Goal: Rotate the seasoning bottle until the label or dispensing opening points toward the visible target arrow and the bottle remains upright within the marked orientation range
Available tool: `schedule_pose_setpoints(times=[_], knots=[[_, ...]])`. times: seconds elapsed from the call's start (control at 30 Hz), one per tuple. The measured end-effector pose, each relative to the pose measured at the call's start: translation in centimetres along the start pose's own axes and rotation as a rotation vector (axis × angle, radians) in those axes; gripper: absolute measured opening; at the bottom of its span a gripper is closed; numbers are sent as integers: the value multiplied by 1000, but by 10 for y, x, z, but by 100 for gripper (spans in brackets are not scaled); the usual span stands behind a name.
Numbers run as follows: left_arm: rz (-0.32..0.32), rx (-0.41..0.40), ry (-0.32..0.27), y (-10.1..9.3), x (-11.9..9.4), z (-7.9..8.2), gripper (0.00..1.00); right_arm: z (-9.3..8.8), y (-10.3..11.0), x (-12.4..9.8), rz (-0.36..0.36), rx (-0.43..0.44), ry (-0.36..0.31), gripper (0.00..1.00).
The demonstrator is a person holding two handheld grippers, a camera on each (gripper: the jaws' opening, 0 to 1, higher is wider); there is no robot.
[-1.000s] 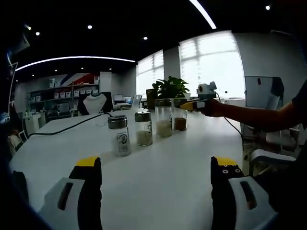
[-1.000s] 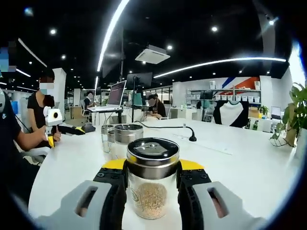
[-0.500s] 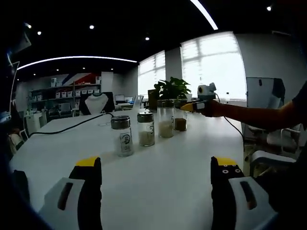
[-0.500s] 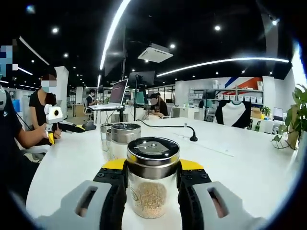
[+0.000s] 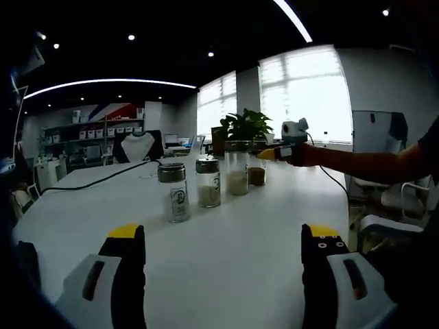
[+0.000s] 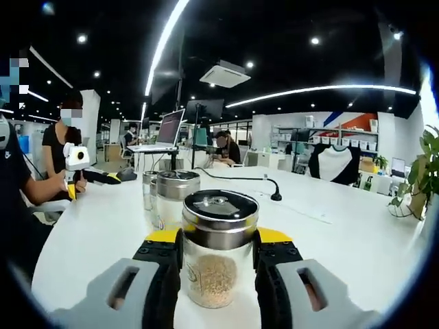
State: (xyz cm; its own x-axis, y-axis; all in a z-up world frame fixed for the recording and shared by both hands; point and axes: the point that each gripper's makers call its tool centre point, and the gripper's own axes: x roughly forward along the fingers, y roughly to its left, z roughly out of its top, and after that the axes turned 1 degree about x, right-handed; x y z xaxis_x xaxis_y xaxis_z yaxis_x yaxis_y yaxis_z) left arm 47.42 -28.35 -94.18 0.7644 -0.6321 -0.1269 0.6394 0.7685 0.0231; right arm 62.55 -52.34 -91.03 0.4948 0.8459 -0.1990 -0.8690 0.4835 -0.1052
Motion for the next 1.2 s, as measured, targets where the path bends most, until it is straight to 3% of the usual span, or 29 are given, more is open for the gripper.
schedule_pose_setpoints(times=[0.07, 0.2, 0.23, 0.33, 0.57, 0.63, 0.77, 0.87, 1.07, 1.2], knots=[[2, -2, 1, 1, 0, -1, 99, -2, 0, -1, -6, 0, 0, 50], [5, -2, 2, 2, 0, -1, 99, -3, -1, -11, -61, 25, -11, 52], [8, -1, 3, 2, 0, -1, 99, -6, -4, -17, -116, 48, -3, 54], [15, -2, -1, 4, 0, -1, 99, -4, 1, -24, -155, 92, -40, 61], [41, -2, 2, 13, -2, -5, 100, -9, 23, -35, -197, 76, -19, 62], [50, 1, -1, 15, -3, -5, 100, -8, 27, -40, -243, 46, -23, 65], [58, 1, -8, 16, -4, -2, 100, -7, 44, -47, -268, 47, -34, 68], [59, 6, -13, 16, -6, 1, 100, 3, 57, -53, -280, 83, -117, 68], [66, 8, -30, 19, -12, 8, 100, 5, 84, -65, -278, 122, -151, 75], [75, 3, -26, 22, -13, 7, 100, 2, 91, -69, -293, 117, -147, 81]])
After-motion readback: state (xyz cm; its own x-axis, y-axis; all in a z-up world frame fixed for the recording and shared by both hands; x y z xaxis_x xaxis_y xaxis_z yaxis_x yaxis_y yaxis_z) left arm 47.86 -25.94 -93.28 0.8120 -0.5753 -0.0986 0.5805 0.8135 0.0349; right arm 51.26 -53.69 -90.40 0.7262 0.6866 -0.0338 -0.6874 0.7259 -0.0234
